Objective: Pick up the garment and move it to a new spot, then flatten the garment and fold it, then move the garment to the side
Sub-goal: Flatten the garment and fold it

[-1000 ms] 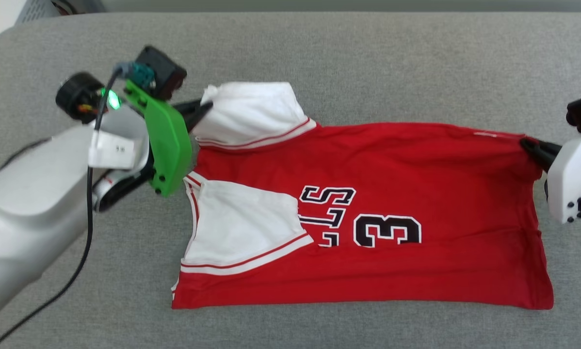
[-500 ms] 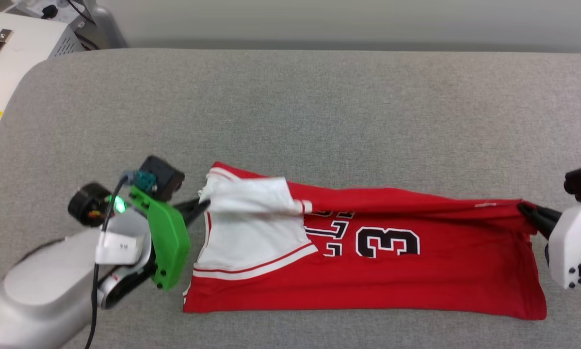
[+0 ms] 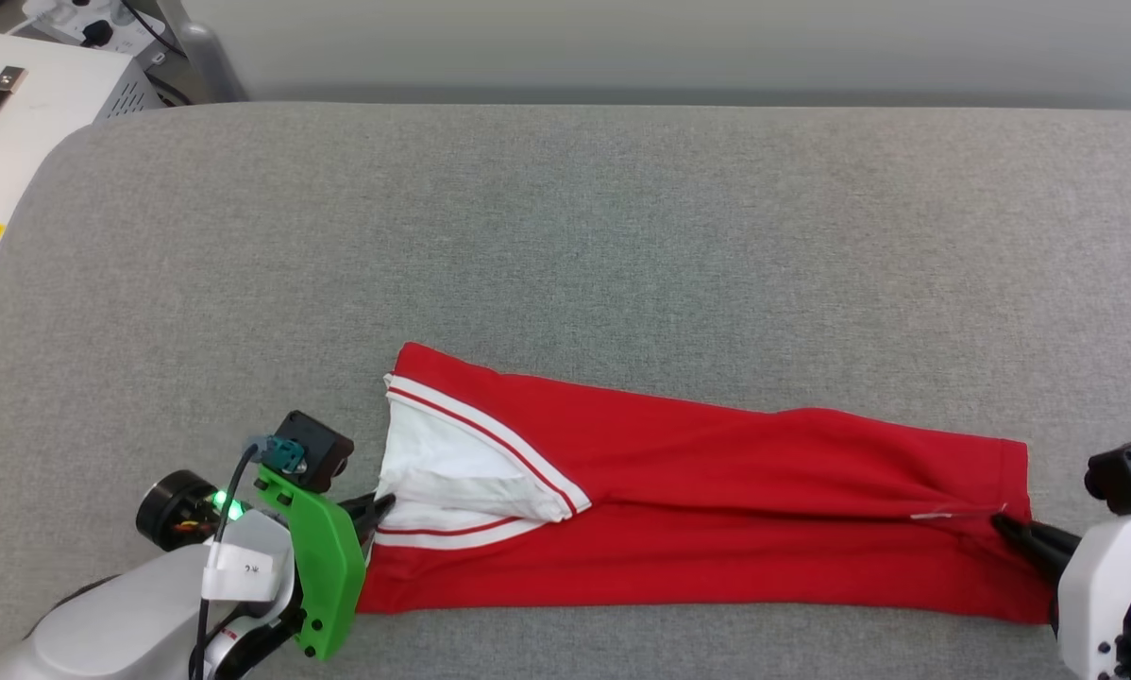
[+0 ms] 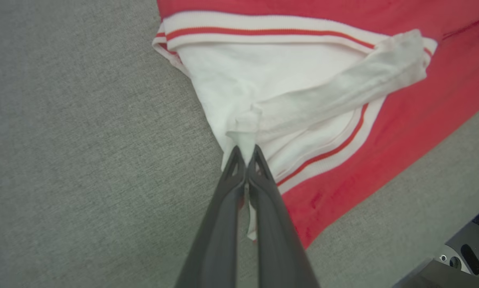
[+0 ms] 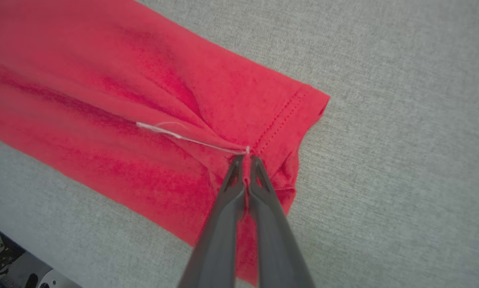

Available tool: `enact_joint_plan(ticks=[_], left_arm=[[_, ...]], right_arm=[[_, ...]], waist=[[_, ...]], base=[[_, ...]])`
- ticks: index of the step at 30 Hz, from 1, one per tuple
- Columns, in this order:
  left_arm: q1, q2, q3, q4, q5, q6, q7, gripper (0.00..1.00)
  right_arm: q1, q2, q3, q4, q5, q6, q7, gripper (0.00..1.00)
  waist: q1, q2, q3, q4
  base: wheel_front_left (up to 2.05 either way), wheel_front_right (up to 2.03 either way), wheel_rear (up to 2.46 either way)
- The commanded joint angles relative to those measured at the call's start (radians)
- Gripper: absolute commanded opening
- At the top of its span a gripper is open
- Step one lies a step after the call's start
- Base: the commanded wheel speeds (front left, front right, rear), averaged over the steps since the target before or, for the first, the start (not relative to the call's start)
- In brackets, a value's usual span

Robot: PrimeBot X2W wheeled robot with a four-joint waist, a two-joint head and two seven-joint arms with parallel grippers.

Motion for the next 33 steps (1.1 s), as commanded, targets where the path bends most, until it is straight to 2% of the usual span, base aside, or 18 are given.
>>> enact_joint_plan(ticks=[1,8,9,10,11,17,22,26,29,33], left_arm=[[0.021,-0.009,0.003,0.012,-0.016,0.0,-0.011,0.0],[0.052,-0.047,0.003,0.075,-0.029,-0.013,-0.035,0.0],[0.054,-0.051,0.005,0.082,-0.031,-0.013,-0.039,0.0],[0.058,-0.056,0.007,0.09,-0.035,-0.012,-0.044,0.84],[0.06,-0.059,0.009,0.095,-0.031,-0.007,-0.056,1.0],[0.111,-0.057,0.031,0.102,-0.011,0.04,-0.18,1.0],[0.163,-0.052,0.09,0.077,-0.006,0.156,-0.298,1.0],[0.209,-0.054,0.155,0.043,0.028,0.25,-0.335,1.0],[0.242,-0.064,0.219,0.013,0.074,0.298,-0.339,1.0],[0.318,-0.097,0.364,-0.047,0.18,0.351,-0.34,1.0]], right_arm=[[0.024,0.007,-0.011,-0.007,-0.01,-0.001,0.008,0.0],[0.059,0.062,-0.032,0.034,-0.016,-0.001,0.027,0.0],[0.058,0.069,-0.034,0.043,-0.015,-0.001,0.022,0.22],[0.057,0.076,-0.036,0.053,-0.016,-0.001,0.013,0.78],[0.057,0.082,-0.036,0.059,-0.017,-0.001,0.006,1.0],[0.069,0.077,-0.037,0.024,0.026,-0.001,-0.019,1.0],[0.097,0.041,-0.093,-0.068,0.134,-0.001,-0.013,1.0],[0.12,0.011,-0.165,-0.128,0.199,-0.001,-0.008,1.0],[0.133,-0.014,-0.226,-0.152,0.217,-0.001,-0.002,1.0],[0.149,-0.032,-0.295,-0.156,0.219,-0.001,0.037,1.0]], waist=[[0.0001,0.0,0.004,-0.003],[0.0001,0.0,0.008,-0.006],[0.0001,0.0,0.006,-0.005],[0.0001,0.0,0.002,-0.004],[0.0001,0.0,-0.005,-0.004],[0.0001,0.0,-0.061,-0.015],[0.0001,0.0,-0.091,-0.029],[0.0001,0.0,-0.103,-0.032],[0.0001,0.0,-0.106,-0.03],[0.0001,0.0,-0.108,-0.024]], base=[[0.0,0.0,0.0],[0.0,0.0,0.0],[0.0,0.0,0.0],[0.0,0.0,0.0],[0.0,0.0,0.0],[0.0,0.0,0.0],[0.0,0.0,0.0],[0.0,0.0,0.0],[0.0,0.0,0.0],[0.0,0.0,0.0]])
